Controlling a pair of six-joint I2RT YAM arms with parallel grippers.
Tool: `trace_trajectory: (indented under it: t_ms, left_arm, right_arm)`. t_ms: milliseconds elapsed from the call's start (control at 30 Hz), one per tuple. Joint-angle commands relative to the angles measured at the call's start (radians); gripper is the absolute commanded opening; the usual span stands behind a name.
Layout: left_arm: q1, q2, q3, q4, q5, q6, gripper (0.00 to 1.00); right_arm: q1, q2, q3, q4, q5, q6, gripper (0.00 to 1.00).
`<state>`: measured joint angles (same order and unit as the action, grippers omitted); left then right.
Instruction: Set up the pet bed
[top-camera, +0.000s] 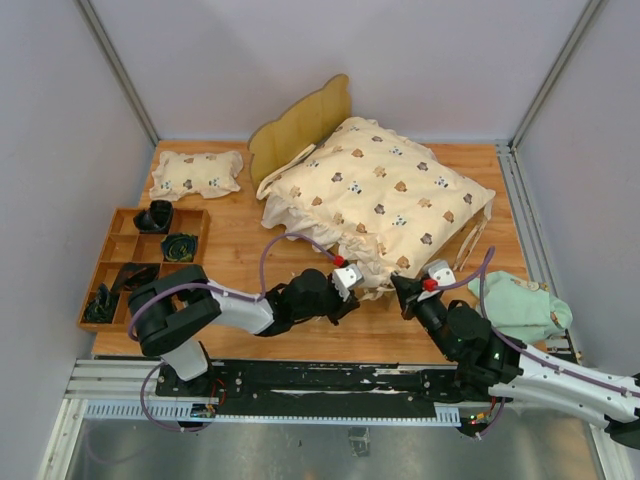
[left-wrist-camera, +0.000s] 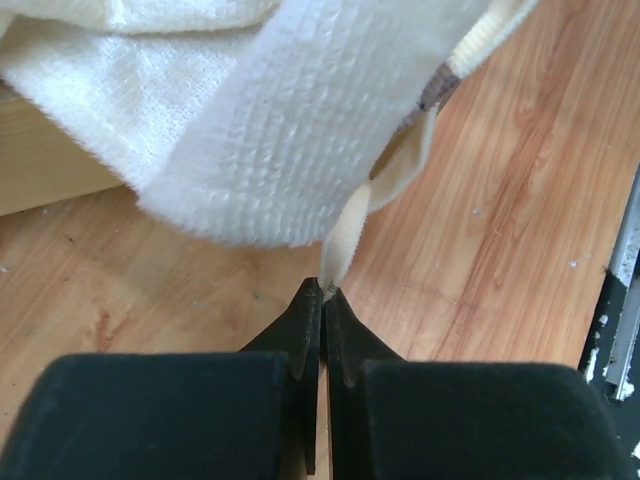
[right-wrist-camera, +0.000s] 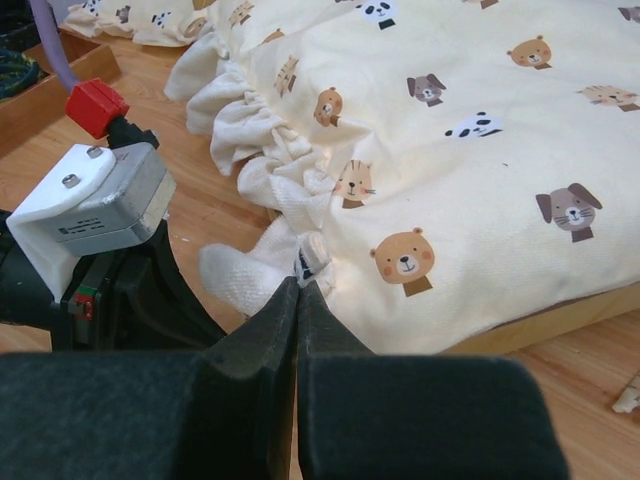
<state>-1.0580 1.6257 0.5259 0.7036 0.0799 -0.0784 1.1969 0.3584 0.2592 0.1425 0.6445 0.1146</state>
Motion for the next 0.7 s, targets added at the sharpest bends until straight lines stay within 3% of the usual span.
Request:
trace_trajectory:
  t_ms: [0, 167, 400, 533, 667]
  left_arm:
    - [-0.007, -0.015, -0.029, 0.017, -0.014, -0.057, 0.00]
    - [-0.019, -0.022, -0.112, 0.020, -0.070, -0.226, 0.00]
    - [-0.083, 0.068, -0.123, 0.037, -0.094, -0.286, 0.00]
    - [-0.122, 0.102, -0.145, 0.140, -0.115, -0.291, 0.00]
    - [-0.134, 0.186, -0.123, 0.209, -0.096, -0.314, 0.00]
  right_arm:
    - [-0.008, -0.006, 0.047, -0.023, 0.131, 0.040, 0.00]
    - [-0.096, -0.004, 0.090, 0.007, 0.235, -0.032, 0.00]
    - [-0.294, 0.030, 0.173, 0.013, 0.148, -0.069, 0.00]
    - [-0.318, 0.057, 0.181, 0.012, 0.083, -0.069, 0.00]
    - [-0.323, 0.051, 0.172, 0.028, 0.113, -0.061, 0.00]
